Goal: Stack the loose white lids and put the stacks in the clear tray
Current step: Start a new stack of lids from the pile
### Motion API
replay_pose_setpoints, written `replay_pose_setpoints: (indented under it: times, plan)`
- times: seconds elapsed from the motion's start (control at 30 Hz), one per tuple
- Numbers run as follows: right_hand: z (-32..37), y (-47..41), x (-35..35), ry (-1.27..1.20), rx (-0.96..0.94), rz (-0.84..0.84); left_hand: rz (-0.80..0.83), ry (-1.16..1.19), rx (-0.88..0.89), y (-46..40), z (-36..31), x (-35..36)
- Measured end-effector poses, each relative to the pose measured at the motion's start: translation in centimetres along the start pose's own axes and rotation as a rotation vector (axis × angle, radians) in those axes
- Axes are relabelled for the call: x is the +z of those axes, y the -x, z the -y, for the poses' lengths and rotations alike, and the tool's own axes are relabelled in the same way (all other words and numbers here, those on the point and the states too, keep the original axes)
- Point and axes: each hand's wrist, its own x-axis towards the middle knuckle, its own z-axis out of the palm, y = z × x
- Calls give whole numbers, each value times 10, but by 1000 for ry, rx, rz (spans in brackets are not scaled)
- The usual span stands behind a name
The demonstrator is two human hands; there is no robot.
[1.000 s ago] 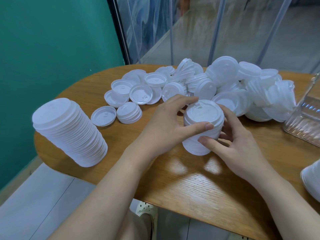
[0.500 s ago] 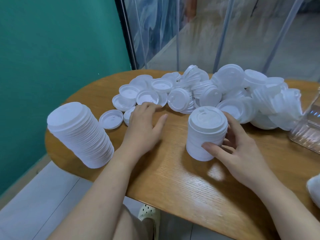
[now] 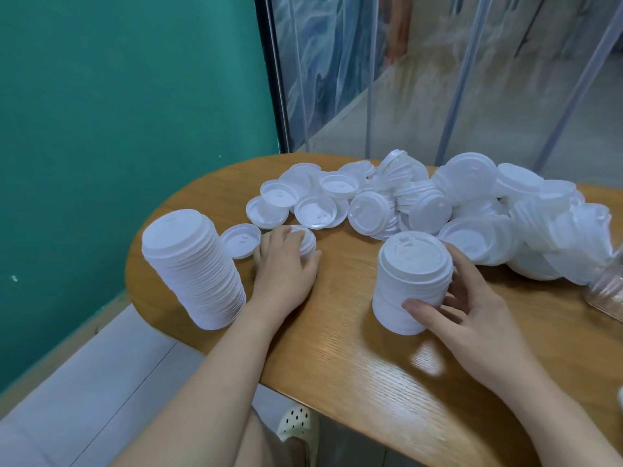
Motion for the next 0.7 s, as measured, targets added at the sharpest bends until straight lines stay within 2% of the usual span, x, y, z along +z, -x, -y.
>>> replay_pose_setpoints:
  times: [0.1,0.33,0.43,0.57,0.7]
  plan:
    - [2,0,1,-18,-3,6,-16,106,-12,3,0,0]
    - [8,3,1,-12,-39,19,-36,129,-135,-8,5,-3]
    - [9,5,0,-9,-40,25,-39,253,-156,-5,3,-7]
    - [11,6,0,-13,-34,26,-78,442,-117,8,-8,-17]
    - [13,6,1,12,-34,16,-123,485,-57,13,-16,-25]
